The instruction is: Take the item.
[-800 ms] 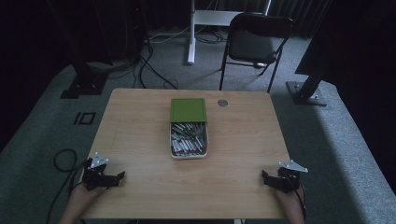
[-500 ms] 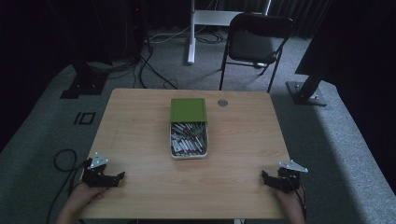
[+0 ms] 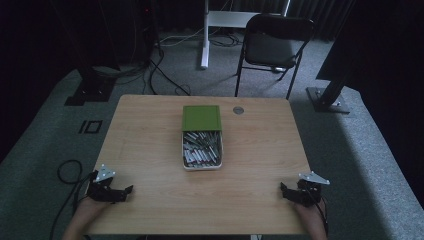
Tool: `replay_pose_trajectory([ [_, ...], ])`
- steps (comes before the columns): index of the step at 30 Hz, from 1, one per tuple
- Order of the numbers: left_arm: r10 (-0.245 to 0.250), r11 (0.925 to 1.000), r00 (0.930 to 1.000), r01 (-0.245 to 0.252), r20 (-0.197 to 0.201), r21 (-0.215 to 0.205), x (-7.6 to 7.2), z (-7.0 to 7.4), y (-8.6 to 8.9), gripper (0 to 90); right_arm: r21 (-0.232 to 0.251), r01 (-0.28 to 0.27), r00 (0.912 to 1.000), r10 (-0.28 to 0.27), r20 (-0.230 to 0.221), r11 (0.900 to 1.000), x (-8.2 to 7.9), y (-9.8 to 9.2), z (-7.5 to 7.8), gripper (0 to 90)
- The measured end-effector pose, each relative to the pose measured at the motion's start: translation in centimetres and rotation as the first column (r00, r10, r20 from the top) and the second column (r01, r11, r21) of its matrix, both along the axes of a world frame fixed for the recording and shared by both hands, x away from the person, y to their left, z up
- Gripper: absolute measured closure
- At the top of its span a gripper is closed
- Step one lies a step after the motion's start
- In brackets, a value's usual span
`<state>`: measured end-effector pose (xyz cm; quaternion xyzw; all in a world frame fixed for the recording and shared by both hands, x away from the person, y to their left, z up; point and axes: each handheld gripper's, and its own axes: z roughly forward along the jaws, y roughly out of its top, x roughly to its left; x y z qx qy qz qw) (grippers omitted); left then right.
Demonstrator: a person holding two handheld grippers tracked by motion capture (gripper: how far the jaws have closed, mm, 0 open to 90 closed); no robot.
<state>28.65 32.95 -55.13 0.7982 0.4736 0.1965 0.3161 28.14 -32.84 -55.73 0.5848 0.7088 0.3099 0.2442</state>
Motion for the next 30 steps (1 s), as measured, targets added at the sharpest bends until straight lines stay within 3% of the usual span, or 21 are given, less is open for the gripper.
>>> replay_pose_trajectory([
  [7, 0.0, 1.0, 1.0, 0.0, 0.0, 0.0, 0.0, 0.0, 0.0, 1.4, -0.009, -0.014, 0.9994, 0.013, -0.033, 1.0, 0.1, 0.8, 0.3, 11.2],
  [12, 0.0, 1.0, 1.0, 0.0, -0.001, 0.001, 0.0, 0.0, 0.0, 1.3, 0.011, -0.031, 0.9984, 0.032, -0.046, 0.999, 0.4, 1.5, 0.6, 11.3],
  [23, 0.0, 1.0, 1.0, 0.0, -0.001, 0.001, 0.0, 0.0, 0.0, 1.3, 0.047, -0.082, 0.9966, 0.081, 0.013, 0.996, 1.4, 3.7, 2.8, 12.0],
  [24, 0.0, 1.0, 1.0, 0.0, 0.0, 0.0, 0.0, 0.0, 0.0, 1.3, 0.053, -0.104, 0.9941, 0.103, 0.034, 0.993, 1.7, 4.5, 3.7, 12.0],
  [30, 0.0, 1.0, 1.0, 0.0, 0.0, 0.0, 0.0, 0.0, 0.0, 1.4, 0.048, -0.146, 0.9879, 0.143, 0.06, 0.988, 2.5, 5.9, 5.0, 12.1],
])
